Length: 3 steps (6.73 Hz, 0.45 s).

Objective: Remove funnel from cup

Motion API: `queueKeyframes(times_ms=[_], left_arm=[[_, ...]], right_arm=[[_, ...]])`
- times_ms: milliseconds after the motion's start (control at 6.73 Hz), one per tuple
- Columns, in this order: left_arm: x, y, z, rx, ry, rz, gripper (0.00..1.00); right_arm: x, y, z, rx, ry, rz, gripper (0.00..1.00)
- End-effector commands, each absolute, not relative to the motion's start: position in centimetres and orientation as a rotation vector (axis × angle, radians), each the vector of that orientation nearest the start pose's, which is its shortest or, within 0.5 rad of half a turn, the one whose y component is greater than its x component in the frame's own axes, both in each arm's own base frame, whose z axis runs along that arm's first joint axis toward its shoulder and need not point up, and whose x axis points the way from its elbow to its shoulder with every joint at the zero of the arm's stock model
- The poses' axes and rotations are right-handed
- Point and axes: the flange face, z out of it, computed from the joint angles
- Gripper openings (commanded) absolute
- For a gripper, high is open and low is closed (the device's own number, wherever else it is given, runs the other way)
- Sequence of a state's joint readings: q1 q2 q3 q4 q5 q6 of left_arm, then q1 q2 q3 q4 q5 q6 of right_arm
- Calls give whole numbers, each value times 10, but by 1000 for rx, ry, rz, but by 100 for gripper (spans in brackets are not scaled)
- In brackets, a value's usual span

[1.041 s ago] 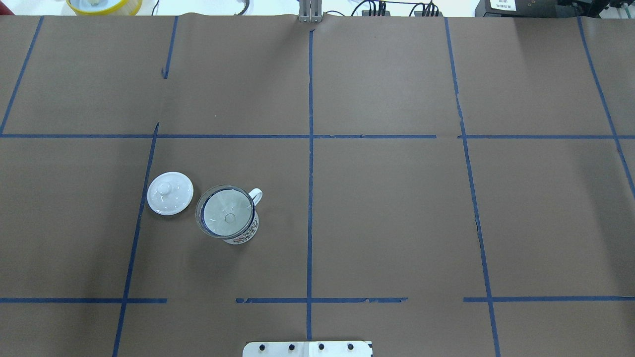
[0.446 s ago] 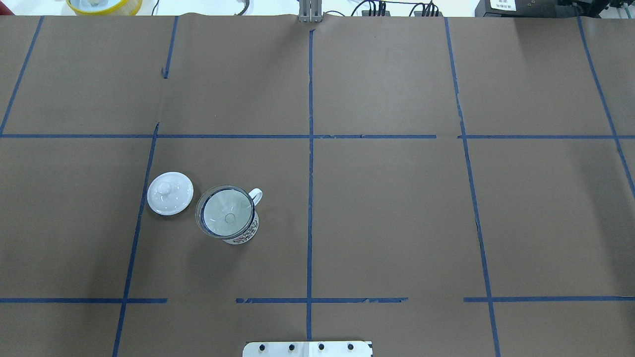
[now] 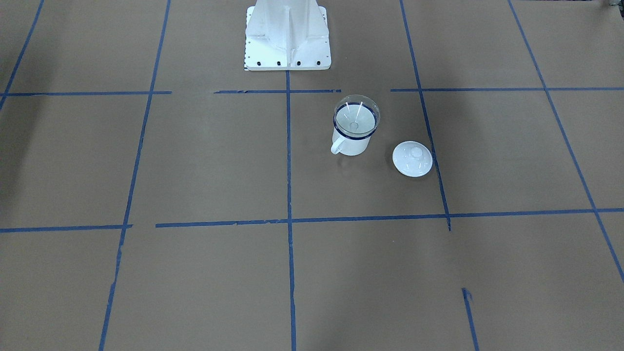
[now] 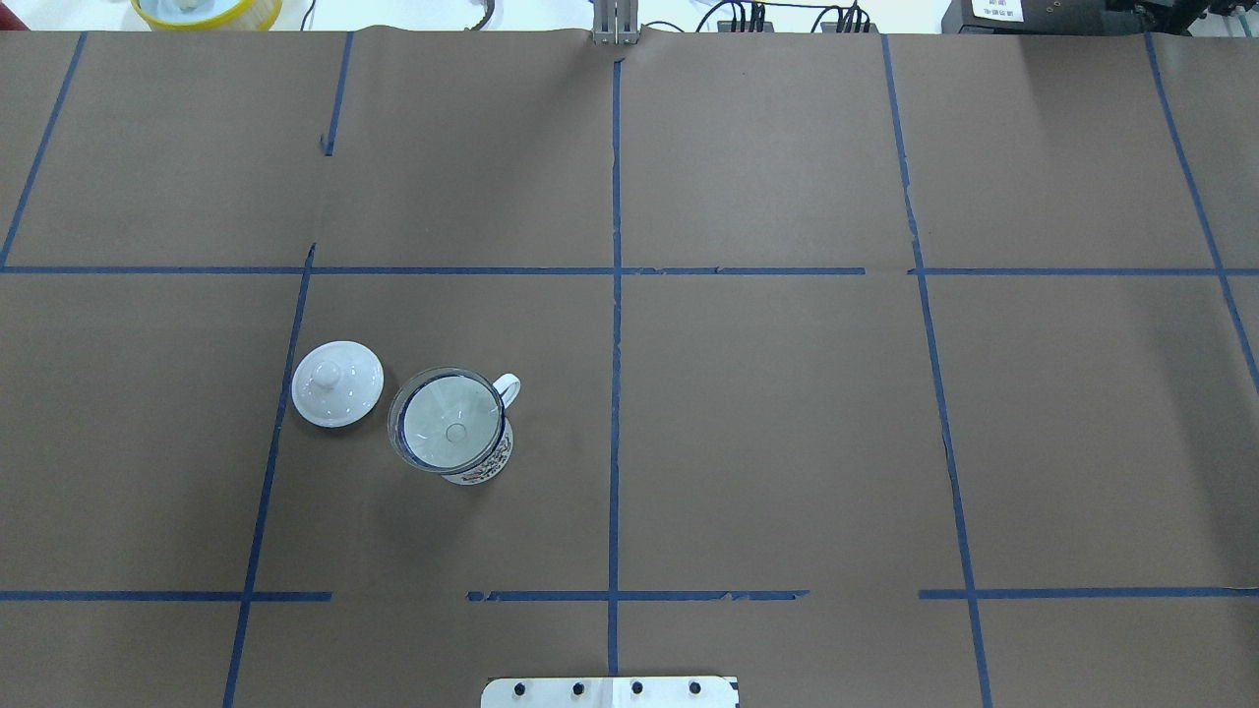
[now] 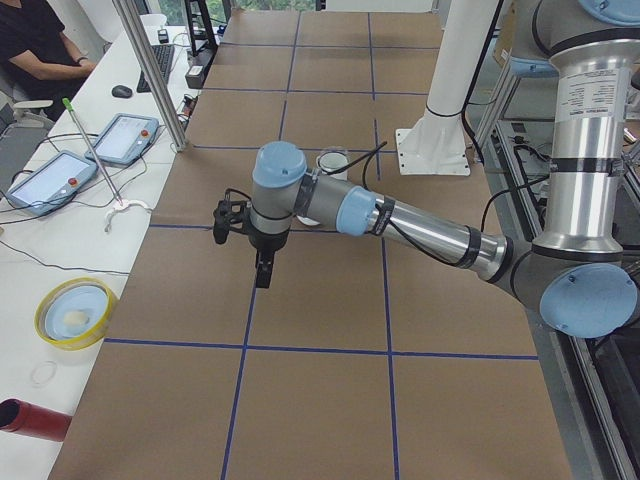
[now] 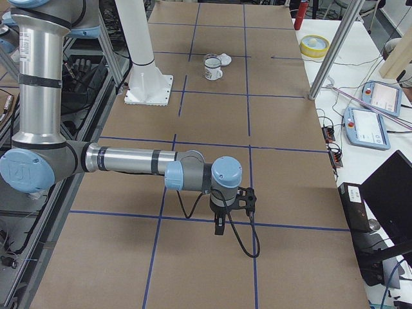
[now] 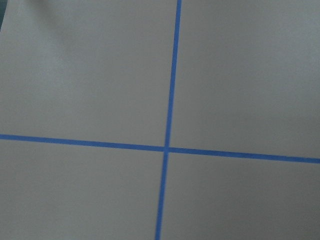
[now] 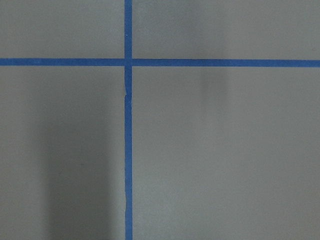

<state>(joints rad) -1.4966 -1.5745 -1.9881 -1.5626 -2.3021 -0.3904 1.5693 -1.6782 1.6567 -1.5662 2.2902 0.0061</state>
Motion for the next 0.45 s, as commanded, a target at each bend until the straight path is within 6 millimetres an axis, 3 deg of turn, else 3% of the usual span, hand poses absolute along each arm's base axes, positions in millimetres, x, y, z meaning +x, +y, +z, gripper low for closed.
queueKeyframes(times_ms=[0, 297], left_arm=[[51, -470, 359, 219, 884, -131, 100], [160, -478, 290, 198, 912, -158, 100]], right_arm=[[67, -445, 670, -19, -719, 10, 100], [67, -445, 670, -19, -719, 10, 100]])
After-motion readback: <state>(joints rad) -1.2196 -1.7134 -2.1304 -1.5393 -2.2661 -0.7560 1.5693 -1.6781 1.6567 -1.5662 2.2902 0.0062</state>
